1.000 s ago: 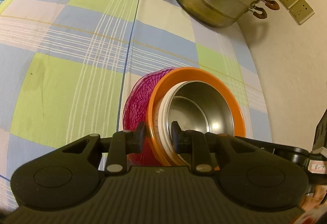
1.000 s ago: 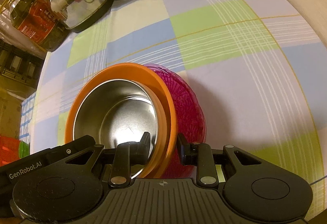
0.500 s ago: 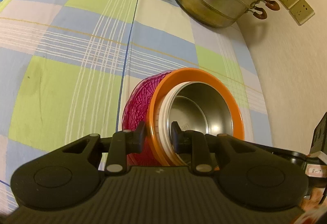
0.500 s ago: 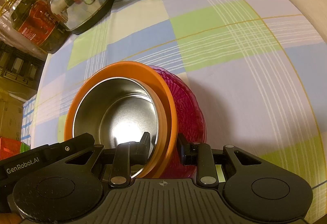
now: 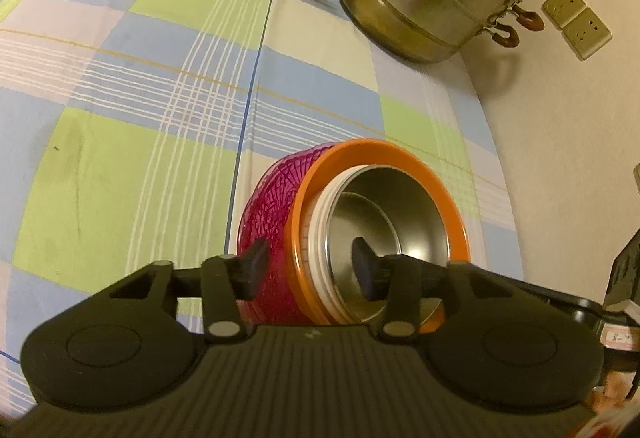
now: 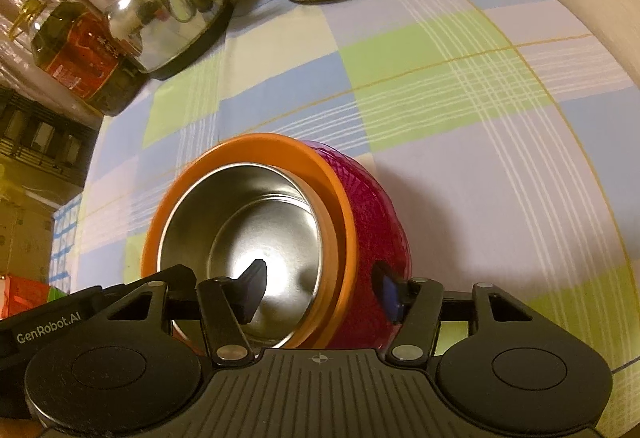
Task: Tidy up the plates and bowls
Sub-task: 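Open both grippers to release the orange bowl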
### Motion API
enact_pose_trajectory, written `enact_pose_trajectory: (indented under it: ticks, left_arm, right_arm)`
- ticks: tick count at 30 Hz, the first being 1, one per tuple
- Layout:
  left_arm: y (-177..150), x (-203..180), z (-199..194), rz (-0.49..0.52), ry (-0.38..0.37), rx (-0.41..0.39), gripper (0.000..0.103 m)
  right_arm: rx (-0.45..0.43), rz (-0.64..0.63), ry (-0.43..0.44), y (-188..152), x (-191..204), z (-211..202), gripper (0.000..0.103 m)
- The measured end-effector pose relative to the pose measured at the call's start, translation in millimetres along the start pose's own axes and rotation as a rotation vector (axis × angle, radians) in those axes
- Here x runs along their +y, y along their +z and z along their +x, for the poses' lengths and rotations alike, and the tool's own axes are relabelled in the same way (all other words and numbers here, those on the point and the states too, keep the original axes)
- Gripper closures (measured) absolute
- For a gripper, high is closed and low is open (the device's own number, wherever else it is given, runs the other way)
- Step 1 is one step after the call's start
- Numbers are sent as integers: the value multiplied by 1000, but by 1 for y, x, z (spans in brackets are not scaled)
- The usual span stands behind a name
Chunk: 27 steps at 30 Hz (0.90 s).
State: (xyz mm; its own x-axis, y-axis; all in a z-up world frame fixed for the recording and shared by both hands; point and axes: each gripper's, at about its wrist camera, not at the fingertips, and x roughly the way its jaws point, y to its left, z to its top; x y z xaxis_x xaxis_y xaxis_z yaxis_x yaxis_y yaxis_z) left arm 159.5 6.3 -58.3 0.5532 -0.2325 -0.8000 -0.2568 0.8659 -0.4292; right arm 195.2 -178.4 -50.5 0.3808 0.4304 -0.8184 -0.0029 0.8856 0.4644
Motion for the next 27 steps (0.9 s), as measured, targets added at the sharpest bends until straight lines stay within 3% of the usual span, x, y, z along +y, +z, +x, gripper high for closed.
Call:
enact_pose_trajectory:
  ticks: [5,14,27]
  left_arm:
    - [-1,-1,-7,8,3,-23,36]
    - [-9,-3,-23,77,77,-93,23]
    - [-21,-4,-54,76,64,-136,17]
  right_arm:
    - [-19,-14,6,0,1,-8,44]
    - [-32,-32,-8,-5,2,-19,44]
    - [-80,-60,-7,-15,11,-47,39]
